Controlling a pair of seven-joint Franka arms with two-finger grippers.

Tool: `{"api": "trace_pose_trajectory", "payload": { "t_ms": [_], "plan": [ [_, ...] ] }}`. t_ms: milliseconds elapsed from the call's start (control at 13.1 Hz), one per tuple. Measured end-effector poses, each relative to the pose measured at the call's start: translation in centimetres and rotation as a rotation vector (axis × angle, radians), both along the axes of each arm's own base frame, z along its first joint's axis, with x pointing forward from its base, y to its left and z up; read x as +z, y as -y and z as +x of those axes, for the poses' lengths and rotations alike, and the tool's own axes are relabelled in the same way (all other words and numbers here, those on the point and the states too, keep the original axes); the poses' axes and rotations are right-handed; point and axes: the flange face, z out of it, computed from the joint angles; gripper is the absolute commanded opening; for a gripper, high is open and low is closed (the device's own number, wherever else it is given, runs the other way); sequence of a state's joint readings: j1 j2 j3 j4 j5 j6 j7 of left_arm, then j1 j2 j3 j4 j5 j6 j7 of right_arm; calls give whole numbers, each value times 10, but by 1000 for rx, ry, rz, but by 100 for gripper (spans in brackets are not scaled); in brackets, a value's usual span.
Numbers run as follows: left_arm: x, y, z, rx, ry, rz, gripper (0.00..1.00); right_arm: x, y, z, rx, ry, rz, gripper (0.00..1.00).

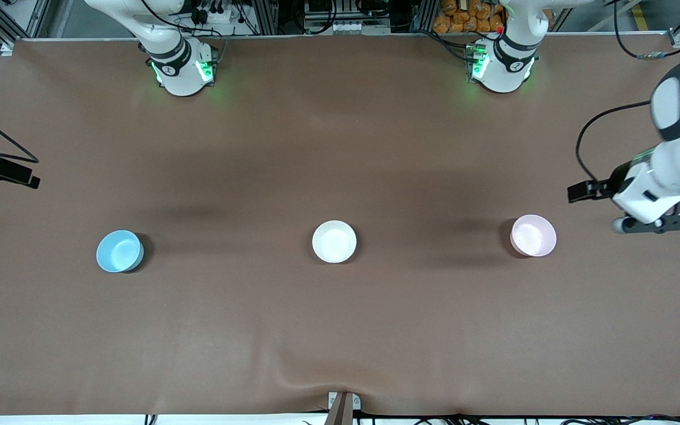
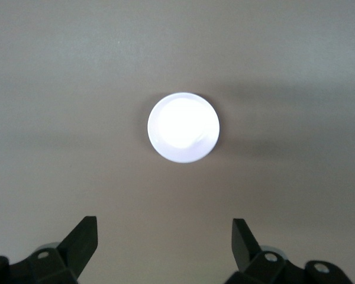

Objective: Stack pink and blue bowls on white bowl
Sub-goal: 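Lower the left gripper onto the pink bowl rim while the right gripper approaches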

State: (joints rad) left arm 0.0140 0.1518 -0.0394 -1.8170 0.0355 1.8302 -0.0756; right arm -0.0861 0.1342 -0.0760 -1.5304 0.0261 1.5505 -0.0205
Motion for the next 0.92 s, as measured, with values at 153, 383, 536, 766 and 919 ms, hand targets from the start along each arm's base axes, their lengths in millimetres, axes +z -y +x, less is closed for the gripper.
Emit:
{"api": "trace_pose_trajectory", "payload": {
  "t_ms": [153,383,536,766,919],
  "plan": [
    [-32,-1,-5,-14,16,18,100,-20,0,12,1,-7,2,100],
    [-72,-1,-8,-25,30,21,100,-55,-6,29,6,-31,23,100],
    [-103,-8,-5,-35,36,30,100,-69,-13,34,15,-52,38,100],
    [-148,-27,4,-86,63,31,93,-77,-33,34,47,-79,43,100],
    [-174,-37,7,-101,74,27,71,-79,-34,33,48,-90,44,100]
  ]
}}
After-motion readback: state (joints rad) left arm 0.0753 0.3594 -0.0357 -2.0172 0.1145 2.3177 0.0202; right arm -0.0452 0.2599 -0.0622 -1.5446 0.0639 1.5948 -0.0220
